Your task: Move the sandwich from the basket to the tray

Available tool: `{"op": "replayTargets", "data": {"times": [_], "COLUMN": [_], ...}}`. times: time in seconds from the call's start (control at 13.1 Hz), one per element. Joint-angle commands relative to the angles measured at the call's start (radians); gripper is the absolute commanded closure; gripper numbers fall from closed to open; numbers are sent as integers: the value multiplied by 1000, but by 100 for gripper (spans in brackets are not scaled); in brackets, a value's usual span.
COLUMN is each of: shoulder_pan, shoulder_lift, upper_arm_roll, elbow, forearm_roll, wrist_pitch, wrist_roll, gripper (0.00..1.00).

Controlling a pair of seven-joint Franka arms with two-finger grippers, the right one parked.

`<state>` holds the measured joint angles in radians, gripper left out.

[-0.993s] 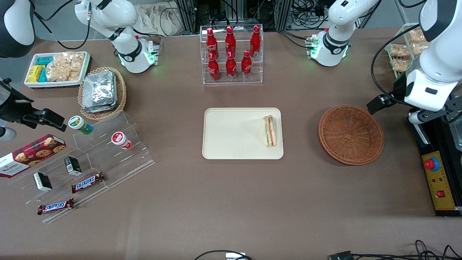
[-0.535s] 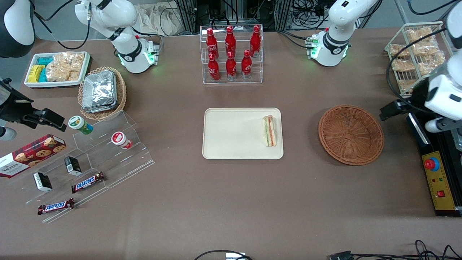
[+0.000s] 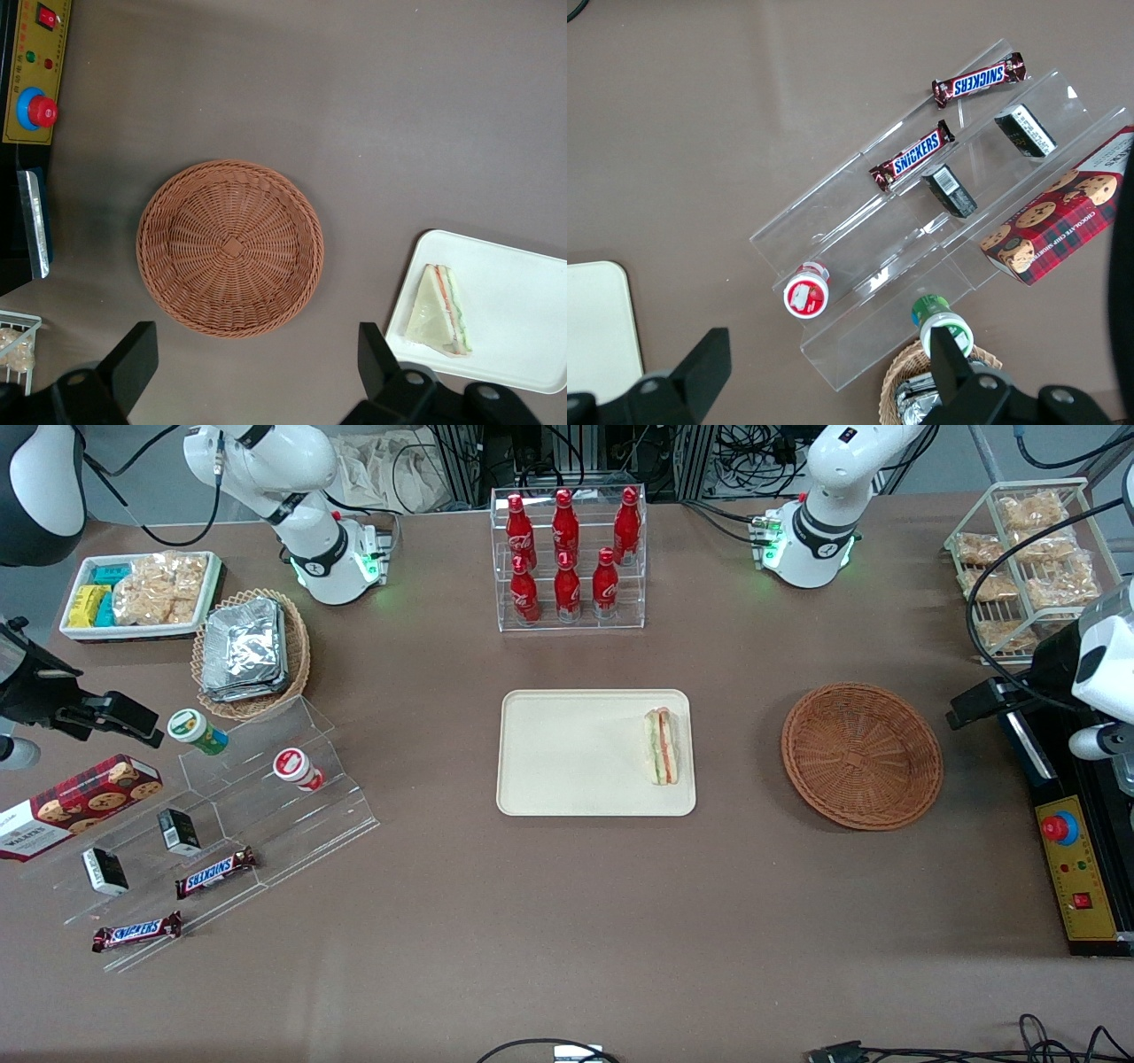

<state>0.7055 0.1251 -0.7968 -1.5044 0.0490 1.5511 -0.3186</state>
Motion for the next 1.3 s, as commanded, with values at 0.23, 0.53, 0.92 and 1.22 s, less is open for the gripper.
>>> {"op": "replayTargets", "data": {"times": [0.23,0.53,0.92,1.22], "shoulder_pan": [-338,-506,-520,-647], "shoulder_lift": [-25,-79,-127,-85], "upper_arm_roll": [386,609,689,827], "elbow": [20,-6,-48,-5], "forearm_roll": [9,-5,-11,-18], "wrist_pitch": [-55,-62,-63,-86], "wrist_roll": [31,116,222,300], "gripper": [0,0,0,0]}}
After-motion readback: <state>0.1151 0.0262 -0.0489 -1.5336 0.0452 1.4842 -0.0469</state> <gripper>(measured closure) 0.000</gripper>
